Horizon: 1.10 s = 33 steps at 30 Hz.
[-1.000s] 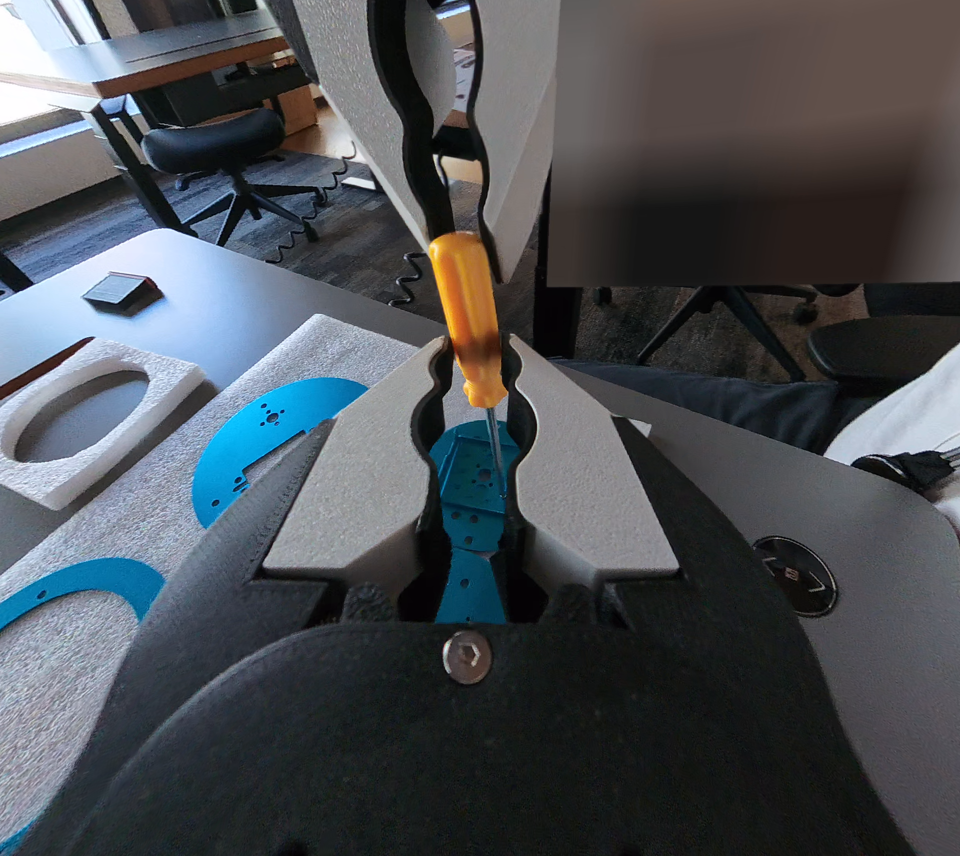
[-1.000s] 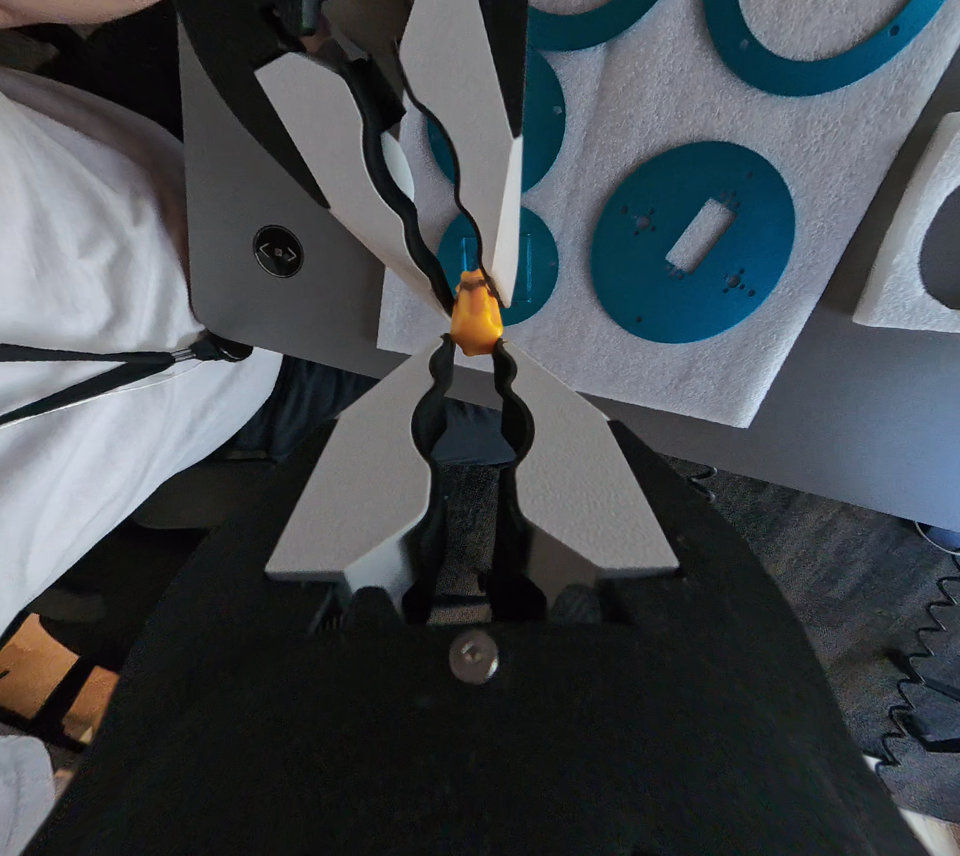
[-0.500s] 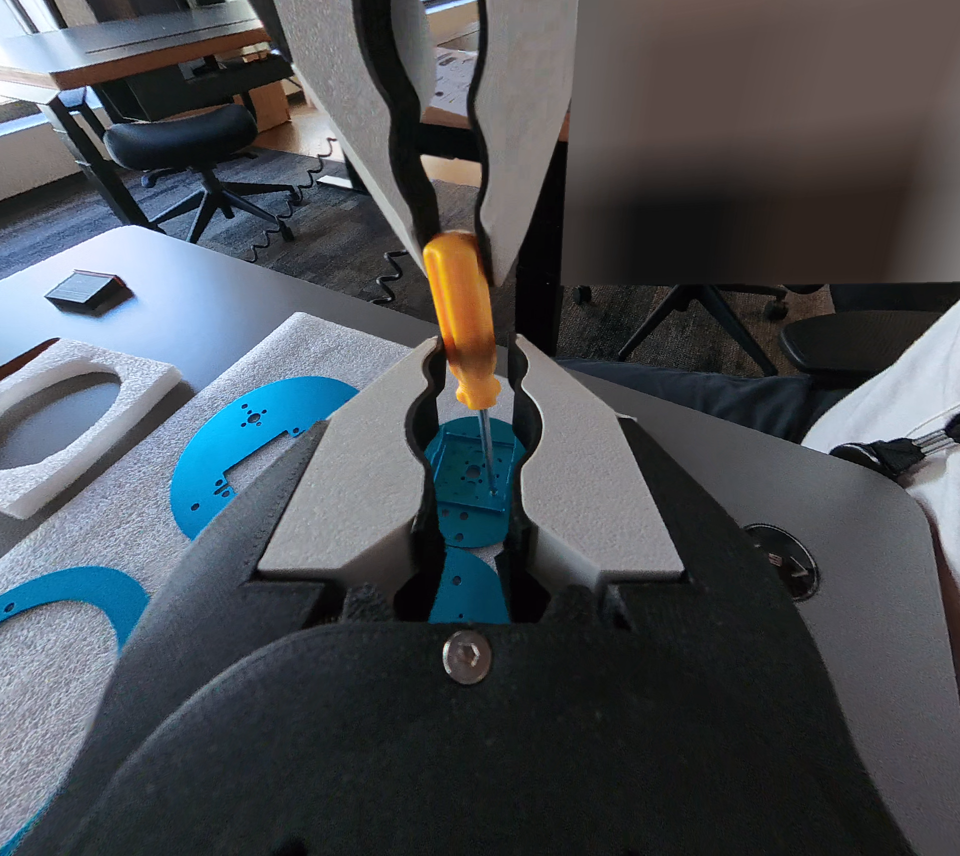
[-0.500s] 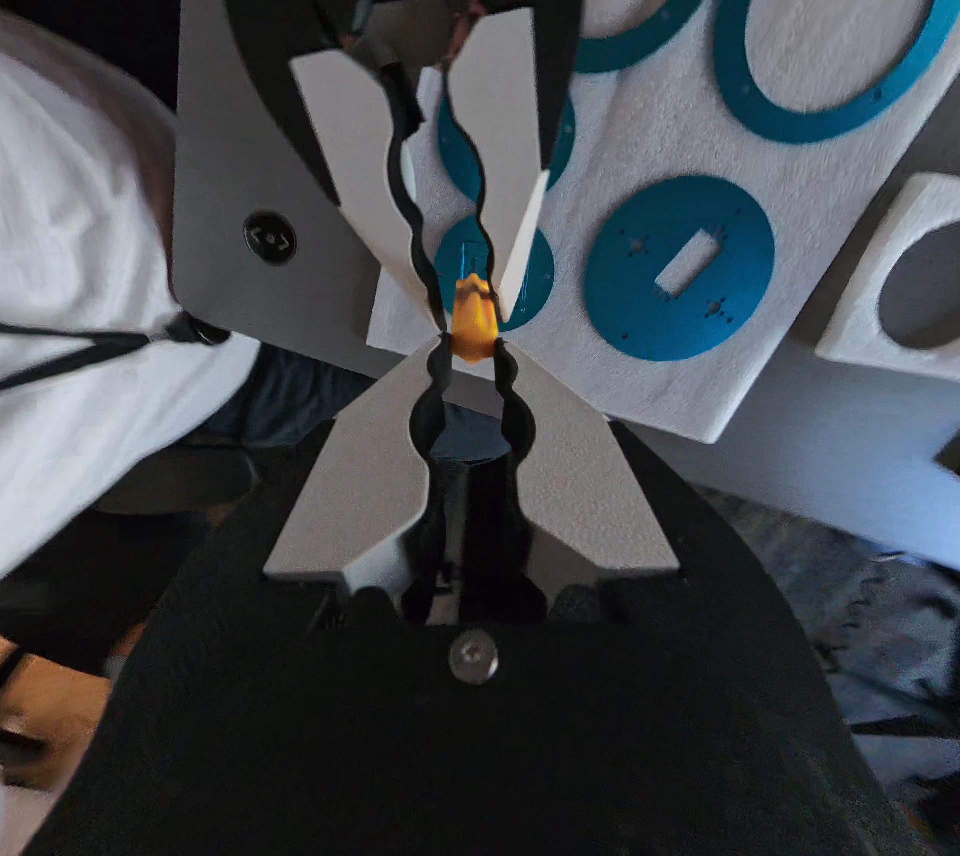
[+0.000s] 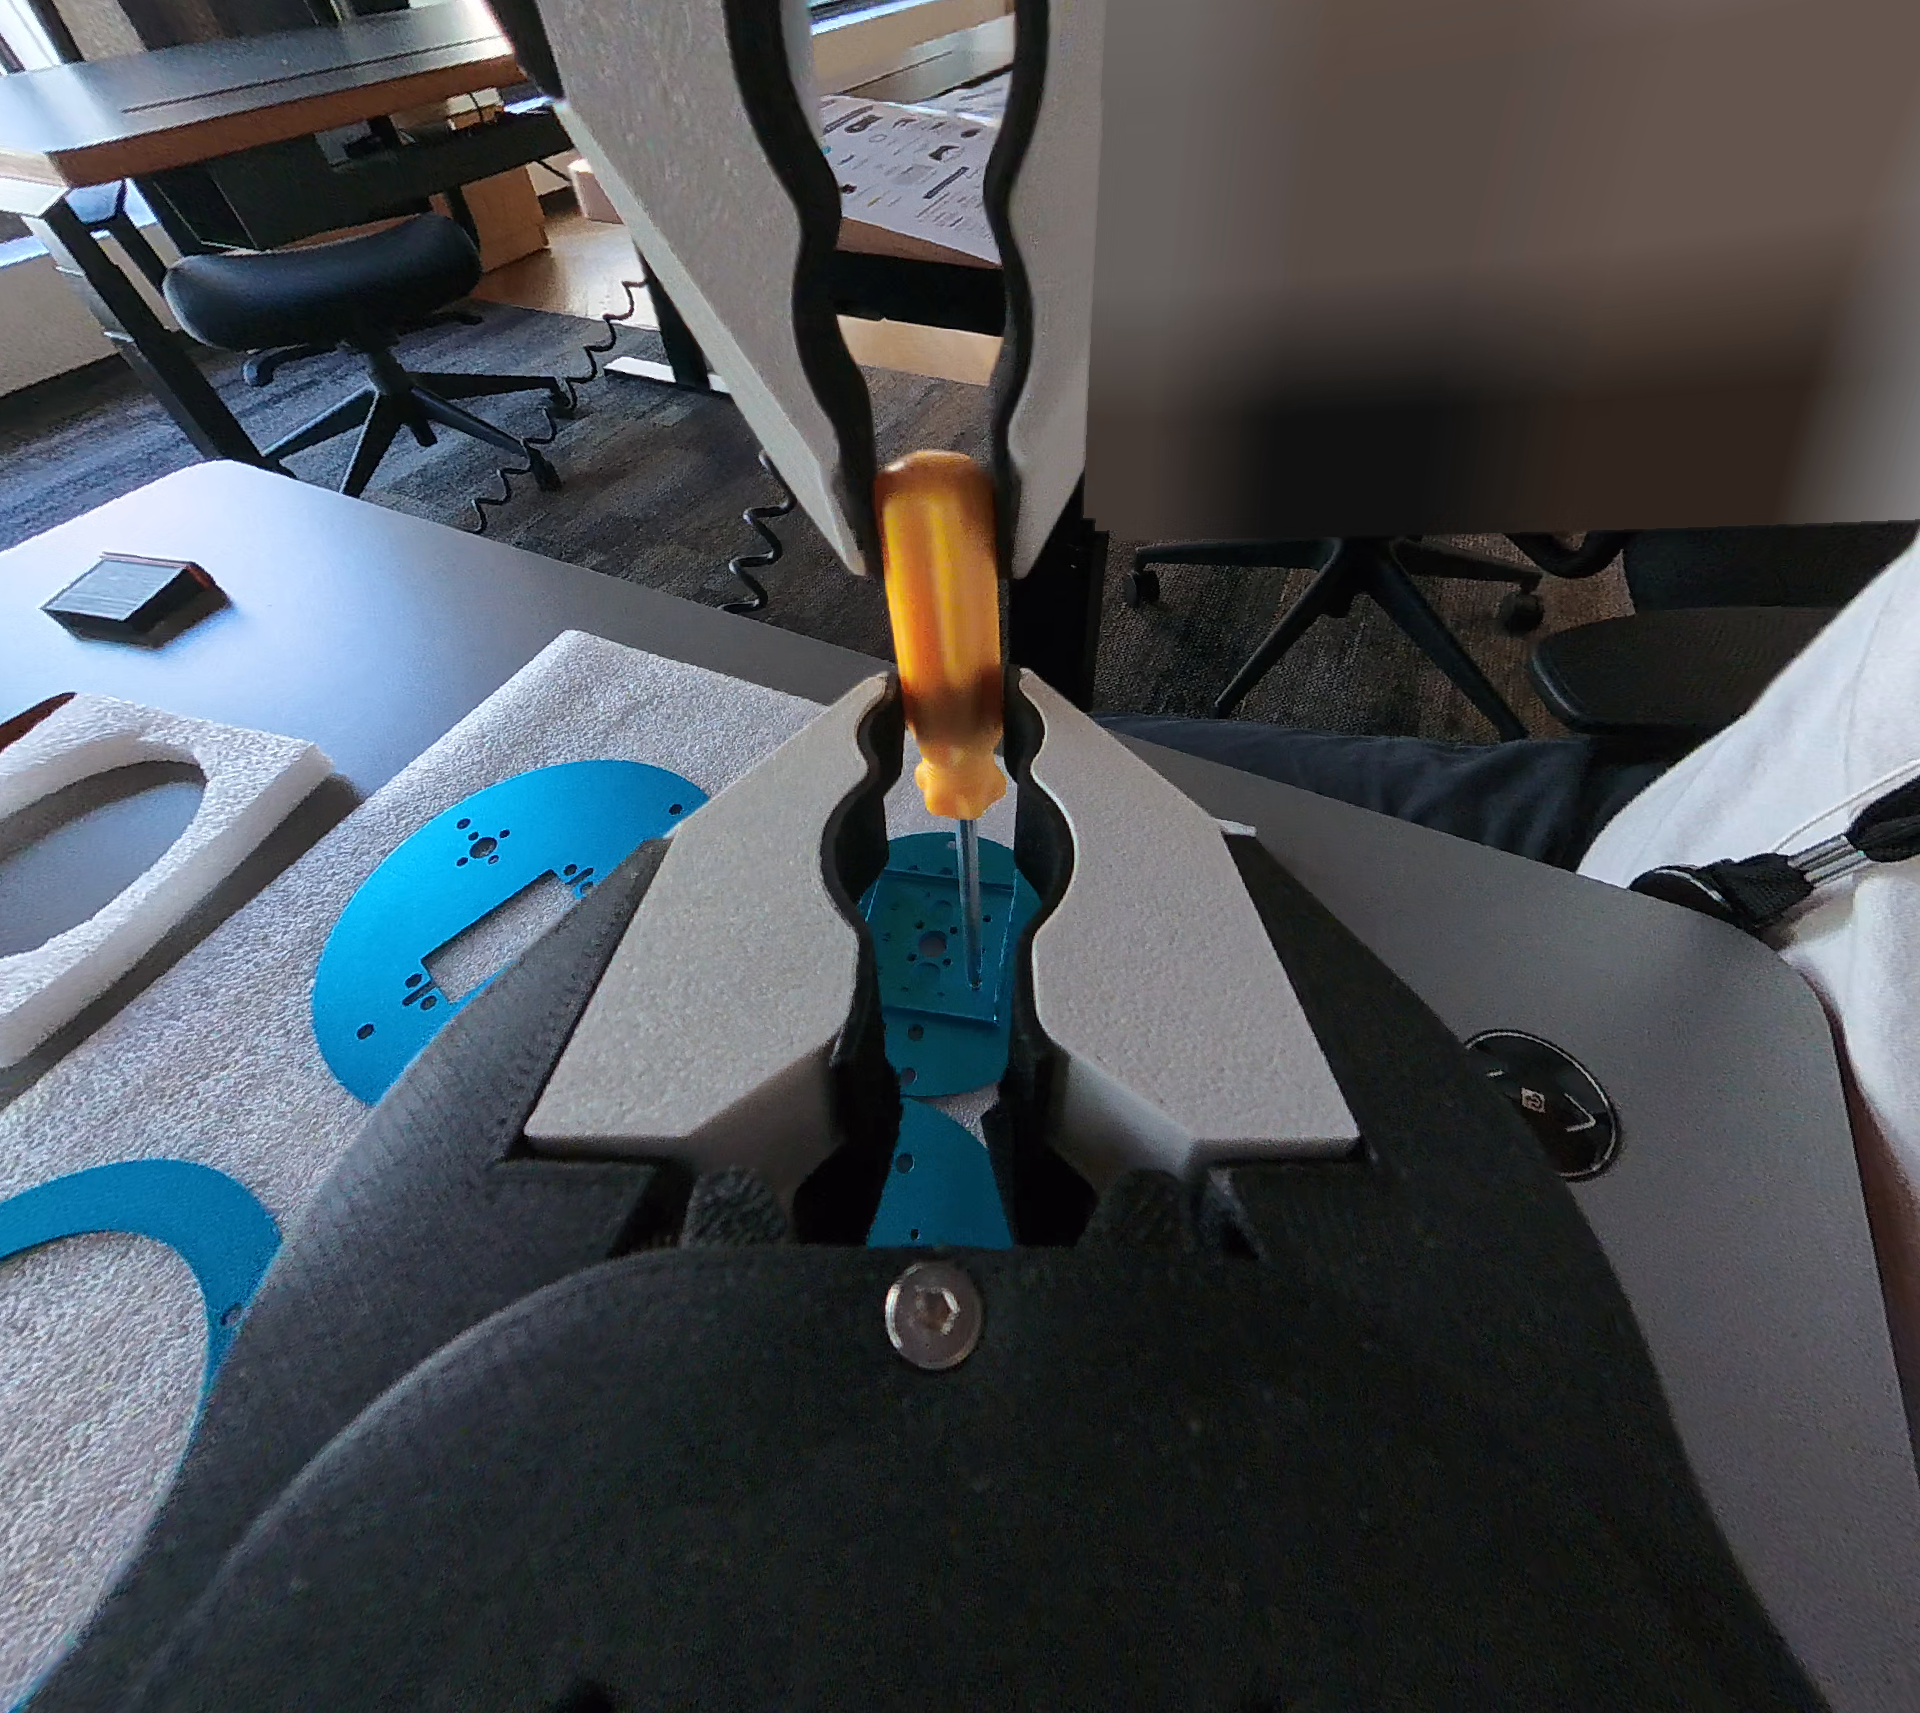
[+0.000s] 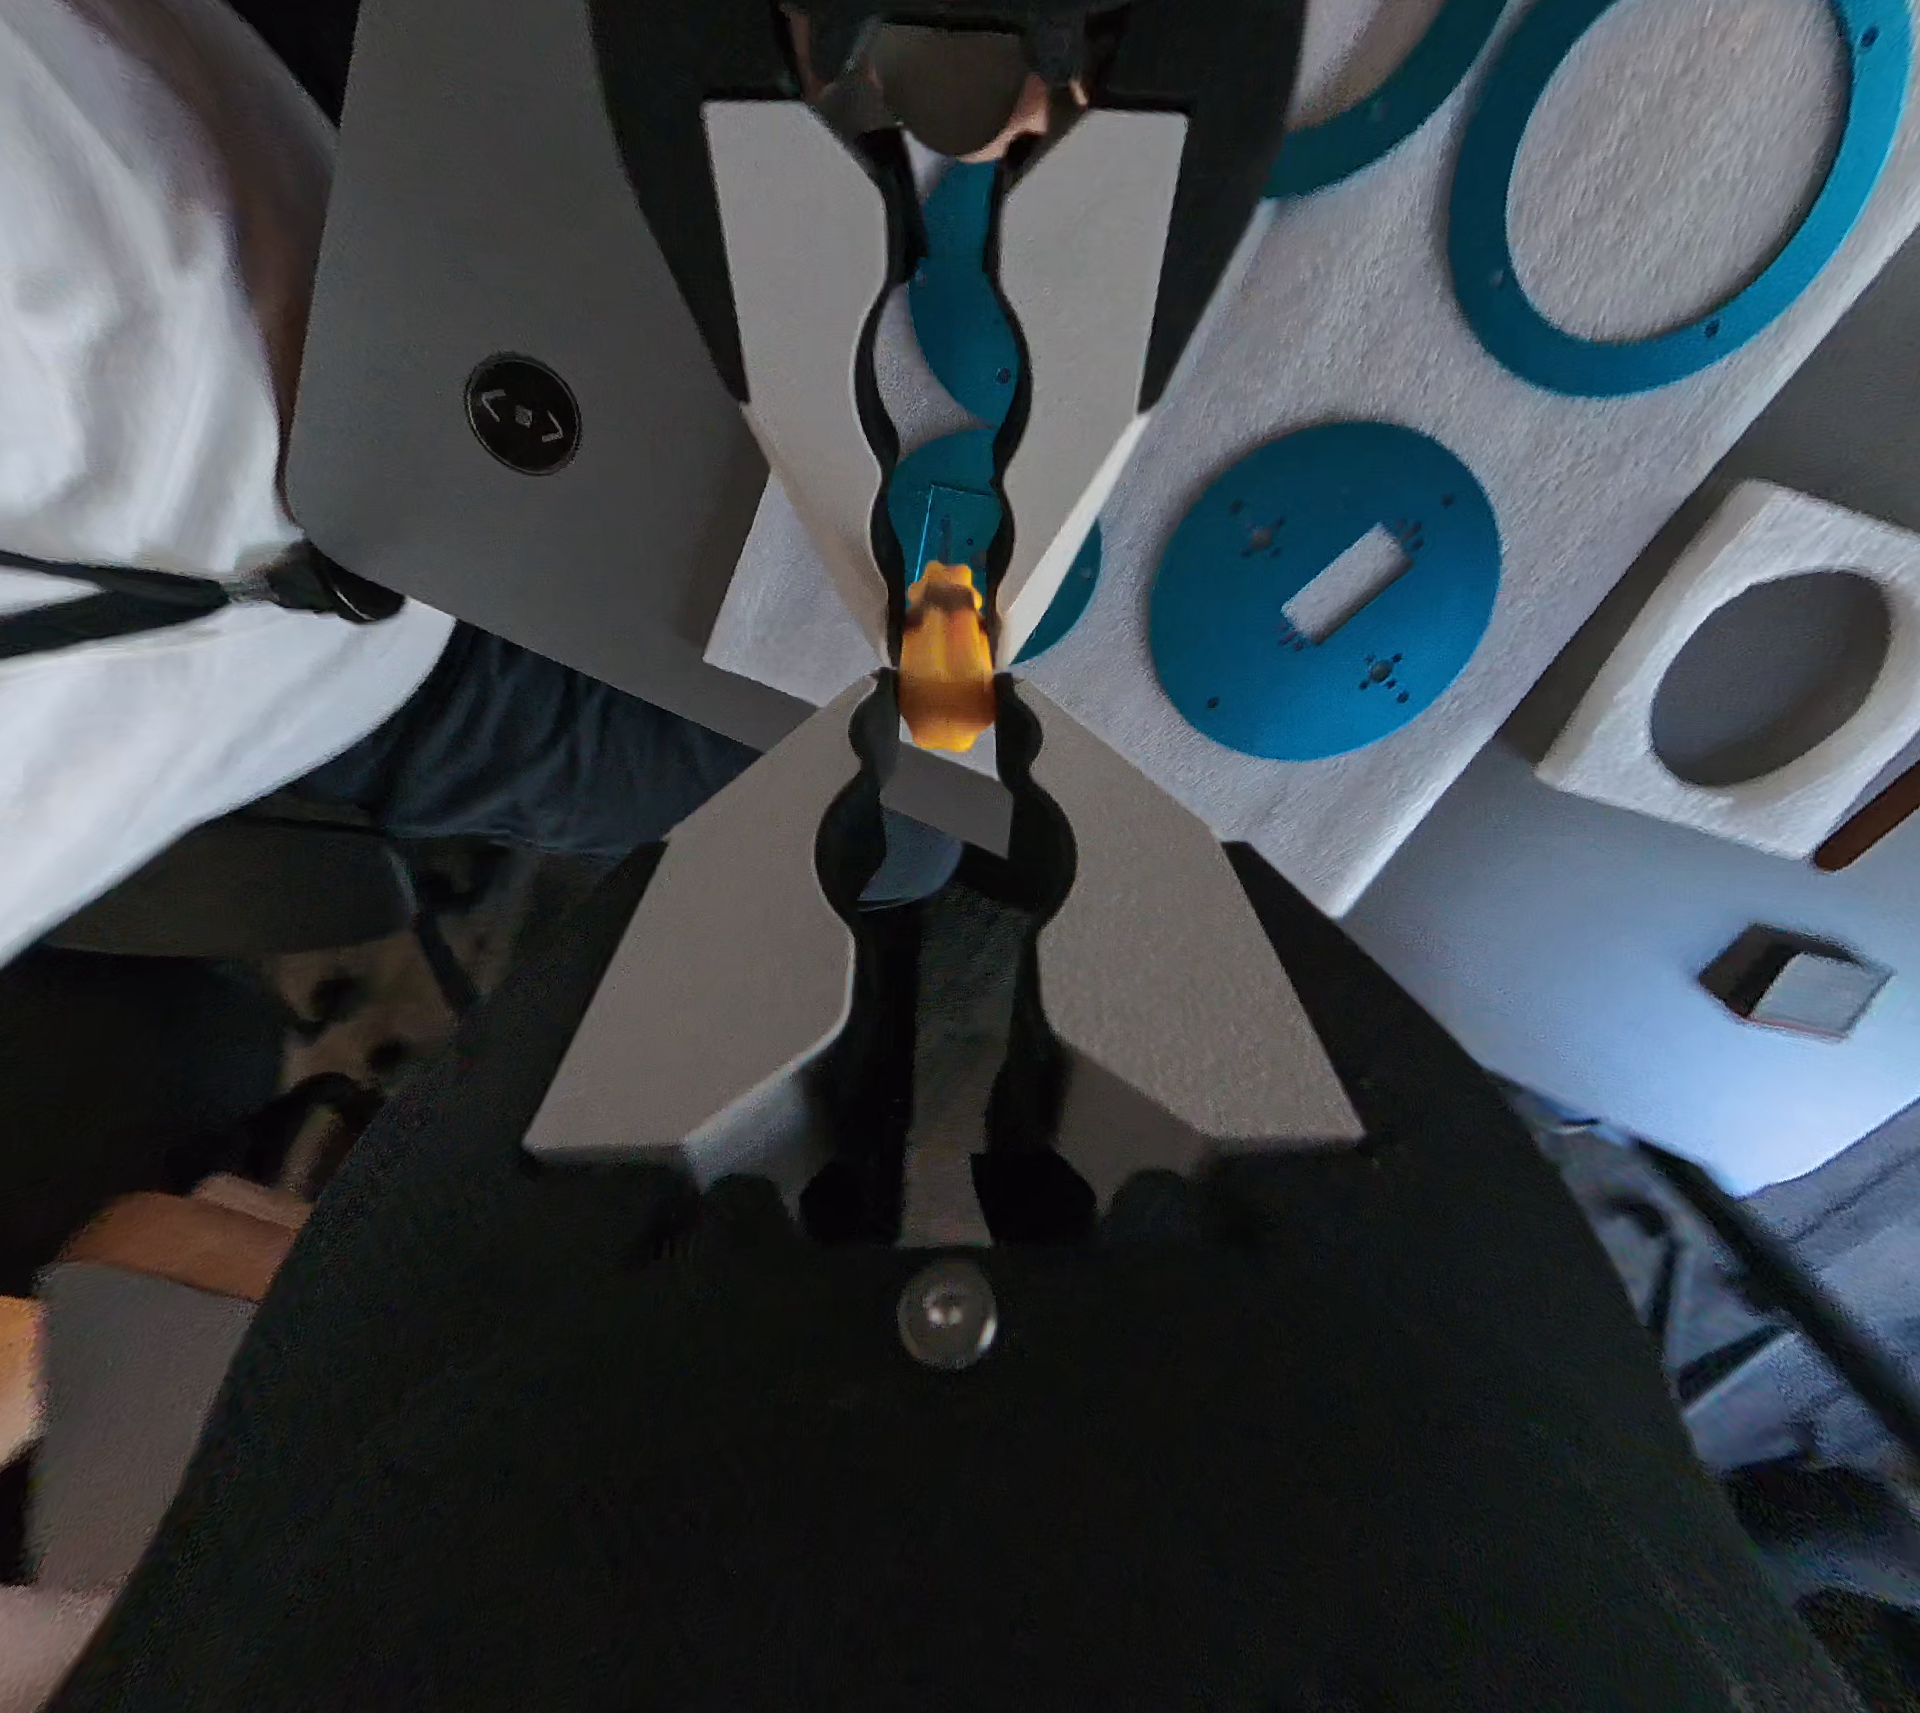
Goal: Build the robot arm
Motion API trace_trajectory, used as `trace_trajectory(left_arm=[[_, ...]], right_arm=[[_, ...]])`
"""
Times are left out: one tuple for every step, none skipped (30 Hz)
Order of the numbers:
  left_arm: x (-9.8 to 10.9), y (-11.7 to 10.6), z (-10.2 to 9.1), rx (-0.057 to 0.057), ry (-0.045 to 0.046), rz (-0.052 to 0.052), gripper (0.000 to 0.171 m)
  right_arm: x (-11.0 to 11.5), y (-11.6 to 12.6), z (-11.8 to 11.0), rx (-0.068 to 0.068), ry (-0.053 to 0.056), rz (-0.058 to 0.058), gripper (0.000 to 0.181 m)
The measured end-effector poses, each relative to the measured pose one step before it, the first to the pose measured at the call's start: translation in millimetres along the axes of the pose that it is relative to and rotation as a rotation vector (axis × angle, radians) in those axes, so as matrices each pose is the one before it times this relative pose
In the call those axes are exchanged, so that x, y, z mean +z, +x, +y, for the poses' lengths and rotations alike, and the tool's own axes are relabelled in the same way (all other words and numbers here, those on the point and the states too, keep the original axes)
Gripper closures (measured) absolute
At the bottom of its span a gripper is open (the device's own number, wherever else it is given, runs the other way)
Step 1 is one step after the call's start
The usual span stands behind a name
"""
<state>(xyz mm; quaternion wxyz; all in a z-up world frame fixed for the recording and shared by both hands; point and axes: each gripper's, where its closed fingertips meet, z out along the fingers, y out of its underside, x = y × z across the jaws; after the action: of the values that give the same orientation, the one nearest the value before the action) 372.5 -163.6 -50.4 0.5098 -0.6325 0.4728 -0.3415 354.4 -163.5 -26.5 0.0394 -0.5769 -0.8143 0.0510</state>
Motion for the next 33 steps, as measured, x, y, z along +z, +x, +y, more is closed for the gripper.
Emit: trace_trajectory(left_arm=[[0.63, -1.58, 0.42, -0.0032, -0.00207, -0.011, 0.154], [0.68, -1.77, 0.64, 0.0042, -0.00282, -0.0158, 0.153], [0.66, -1.45, 0.6, 0.0067, -0.00344, -0.0132, 0.155], [0.1, -0.59, 0.26, 0.0044, -0.00171, -0.0041, 0.154], [-0.48, -0.31, 0.02, -0.0024, 0.00059, 0.0027, 0.154], [-0.69, 0.28, -0.18, -0.0078, 0.00454, 0.0078, 0.155], [-0.65, 0.64, -0.06, -0.0079, 0.00502, 0.0096, 0.155], [-0.43, 0.42, 0.16, -0.0036, 0.00314, 0.0046, 0.155], [-0.46, 0.23, 0.03, 0.001, 0.00147, 0.0007, 0.155], [-0.17, 0.86, 0.1, 0.0034, 0.00018, 0.0038, 0.155], [0.11, 0.78, -0.06, 0.0035, -0.00084, 0.0031, 0.155], [0.33, 0.29, -0.13, 0.0029, -0.00146, 0.0008, 0.155], [0.31, 0.63, -0.05, 0.0019, -0.00117, 0.0037, 0.155], [0.21, 0.17, -0.11, 0.0009, -0.00117, 0.0024, 0.155], [0.15, -0.08, 0.32, -0.0007, -0.00273, 0.0019, 0.155], [0.13, 0.28, 0.18, -0.0011, -0.00171, 0.0023, 0.155], [0.29, 0.25, 0.05, -0.001, -0.00109, 0.0004, 0.154], [0.35, -0.62, 0.1, -0.0003, -0.00088, -0.0071, 0.155], [0.35, -1.3, 0.13, 0.0039, -0.0005, -0.0128, 0.155], [0.22, -0.6, 0.14, 0.0057, 0.00044, -0.0072, 0.155], [0.16, 1.02, -0.15, 0.0012, 0.0016, 0.0062, 0.156], [0.15, 1.27, -0.15, -0.0037, 0.00112, 0.0108, 0.156], [0.07, 0.27, -0.03, -0.0031, 0.00131, 0.0058, 0.156], [-0.1, 0.03, 0.02, -0.0016, 0.00117, 0.0037, 0.156], [-0.22, -0.08, 0.02, -0.0019, -0.00026, 0.0035, 0.156], [-0.28, -0.08, 0.08, -0.0012, -0.00065, 0.0032, 0.156], [-0.18, 0.4, 0.1, 0.0009, -0.00041, 0.0044, 0.156], [0.05, 0.58, -0.06, 0.0024, -0.00058, 0.0036, 0.156], [0.13, 0.56, 0.04, 0.0033, -0.00079, 0.003, 0.156], [0.25, 0.7, -0.04, 0.0036, -0.00128, 0.0037, 0.156], [0.18, 0.03, 0.23, 0.0026, -0.00323, -0.0002, 0.156], [0.05, 0.01, 0.12, 0.0006, -0.00197, 0.0007, 0.156], [-0.15, 0.26, 0.0, -0.0023, 0.00048, 0.0034, 0.156]], right_arm=[[0.27, 2.06, -0.3, 0.0986, -0.0062, -0.0112, 0.164], [0.2, 2.62, -0.38, 0.1124, -0.0066, -0.0065, 0.164], [0.1, 0.58, 0.02, 0.1086, -0.0055, -0.0138, 0.164], [0.42, -0.59, -0.11, 0.0682, -0.0043, -0.0141, 0.163], [-0.01, 0.25, -0.99, 0.0122, 0.0036, -0.0011, 0.163], [-0.17, -0.45, -1.01, -0.0244, 0.0046, -0.0006, 0.163], [0.15, -2.29, -0.1, -0.0455, -0.0021, -0.0092, 0.16], [0.08, -2.57, -0.22, -0.0529, -0.0001, -0.0076, 0.147], [-0.86, -0.71, -1.45, -0.0573, 0.0077, 0.0068, 0.139], [-1.69, 1.0, -1.73, -0.0667, 0.0102, 0.0196, 0.138], [-2.04, 2.84, -2.64, -0.0673, 0.0162, 0.0352, 0.139], [-1.94, 2.9, -2.52, -0.0475, 0.0158, 0.034, 0.143], [-1.36, -1.56, -1.15, -0.0404, 0.003, 0.0002, 0.153], [-0.39, -5.41, -0.9, -0.036, 0.0036, -0.0243, 0.167], [0.67, -1.18, -0.17, -0.0157, -0.0025, -0.0004, 0.168], [0.28, -0.43, 0.45, 0.0121, -0.0056, -0.0005, 0.168], [-0.1, -0.39, 0.88, 0.0557, -0.0091, -0.0116, 0.169], [0.2, 2.58, 1.42, 0.0828, -0.016, -0.0022, 0.17], [0.33, 2.89, -1.23, 0.1019, 0.0064, -0.0022, 0.17], [0.32, 1.26, -0.7, 0.1036, 0.0102, -0.012, 0.171], [0.1, -1.2, 0.82, 0.0818, 0.0004, -0.0255, 0.17], [0.03, -1.2, 0.95, 0.0323, -0.003, -0.0186, 0.17], [-0.11, -0.29, 0.13, -0.0238, -0.0011, -0.0039, 0.17], [-0.15, -0.58, 0.13, -0.0629, -0.0018, 0.001, 0.168], [0.04, -1.98, 0.64, -0.0821, -0.0038, -0.0047, 0.158], [-0.37, -0.12, 0.02, -0.0756, 0.0017, 0.0075, 0.143], [-0.46, -1.18, 1.57, -0.0764, -0.0083, 0.0024, 0.139], [0.47, -2.09, 1.58, -0.0821, -0.0078, 0.0048, 0.141], [0.99, 1.33, 0.38, -0.0636, -0.0028, 0.0288, 0.143], [1.48, 0.91, 1.49, -0.0429, -0.0154, 0.0214, 0.15], [1.83, -1.01, 0.61, -0.023, -0.0122, 0.0052, 0.164], [1.42, -1.03, -0.02, 0.0015, -0.0068, -0.0001, 0.165], [-0.16, 0.14, -0.2, 0.0303, -0.0026, -0.0006, 0.165]])
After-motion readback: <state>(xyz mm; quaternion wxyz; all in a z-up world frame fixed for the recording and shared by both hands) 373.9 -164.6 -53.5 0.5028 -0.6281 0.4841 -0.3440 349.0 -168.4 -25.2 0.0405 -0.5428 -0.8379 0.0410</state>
